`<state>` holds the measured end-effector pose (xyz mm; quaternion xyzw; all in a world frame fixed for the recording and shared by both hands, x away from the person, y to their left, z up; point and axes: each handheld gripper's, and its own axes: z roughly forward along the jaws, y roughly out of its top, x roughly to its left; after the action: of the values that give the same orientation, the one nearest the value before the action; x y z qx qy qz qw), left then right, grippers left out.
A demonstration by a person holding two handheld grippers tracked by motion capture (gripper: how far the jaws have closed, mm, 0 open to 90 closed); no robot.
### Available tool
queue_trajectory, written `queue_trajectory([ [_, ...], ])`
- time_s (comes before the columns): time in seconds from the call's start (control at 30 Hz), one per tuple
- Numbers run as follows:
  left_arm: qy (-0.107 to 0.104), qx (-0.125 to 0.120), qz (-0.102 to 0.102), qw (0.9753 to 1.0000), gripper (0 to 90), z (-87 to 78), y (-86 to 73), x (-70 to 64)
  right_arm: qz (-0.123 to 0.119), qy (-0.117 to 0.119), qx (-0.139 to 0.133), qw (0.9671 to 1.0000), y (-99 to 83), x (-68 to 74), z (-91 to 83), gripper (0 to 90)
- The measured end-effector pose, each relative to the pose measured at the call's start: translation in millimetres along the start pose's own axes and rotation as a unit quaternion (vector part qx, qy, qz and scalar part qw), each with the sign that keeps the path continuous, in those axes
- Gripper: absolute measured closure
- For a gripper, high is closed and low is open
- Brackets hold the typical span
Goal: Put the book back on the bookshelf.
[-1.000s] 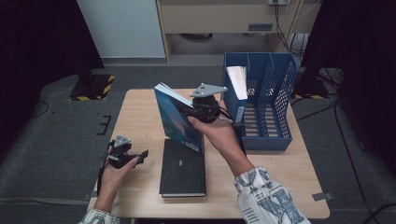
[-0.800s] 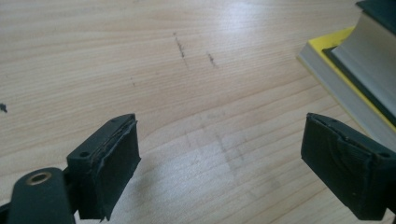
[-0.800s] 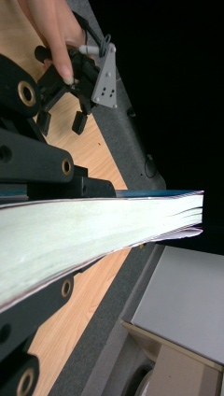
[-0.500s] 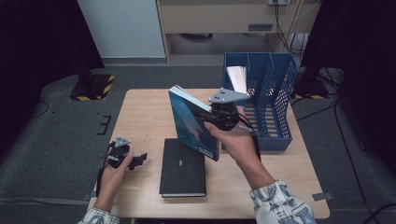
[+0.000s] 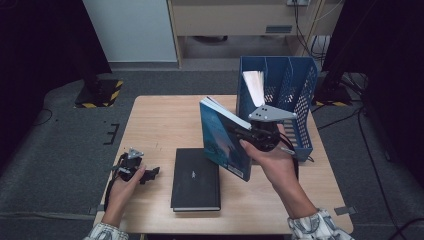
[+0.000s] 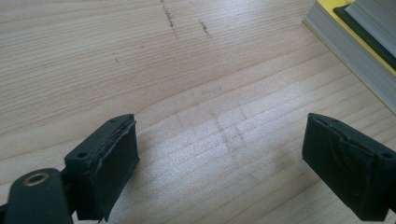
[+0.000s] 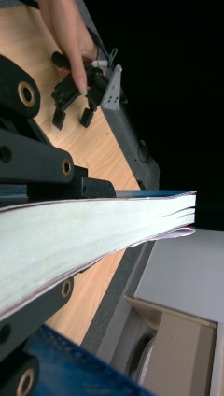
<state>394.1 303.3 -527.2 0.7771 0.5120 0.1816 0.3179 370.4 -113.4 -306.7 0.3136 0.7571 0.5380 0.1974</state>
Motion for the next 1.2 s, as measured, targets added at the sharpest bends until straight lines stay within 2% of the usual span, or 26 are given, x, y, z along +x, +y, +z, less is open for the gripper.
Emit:
queue_trajectory([
  [0.33,0.002,0.007,0.004,1.0,10.0,1.5,-0.2,-0.8,0.014,-0.011,0.005,0.9998,-9.7,-12.8,-16.6,73.9],
  [0.63,0.001,0.008,0.004,1.0,9.5,1.5,-0.4,-0.8,0.021,-0.005,0.01,0.9997,-14.3,-19.3,-17.9,73.9],
  [0.8,0.001,0.007,0.005,1.0,9.4,1.7,-0.5,-1.0,0.044,0.013,0.007,0.9989,-17.4,-26.7,-18.8,73.9],
  [1.1,0.002,0.007,0.005,1.0,9.4,1.8,-0.5,-1.2,0.091,0.033,-0.004,0.9953,-29.2,-42.1,-26.9,73.8],
  [1.2,0.002,0.007,0.006,1.0,9.3,1.8,-0.6,-1.3,0.095,0.034,-0.005,0.9949,-32.0,-44.7,-30.4,73.8],
])
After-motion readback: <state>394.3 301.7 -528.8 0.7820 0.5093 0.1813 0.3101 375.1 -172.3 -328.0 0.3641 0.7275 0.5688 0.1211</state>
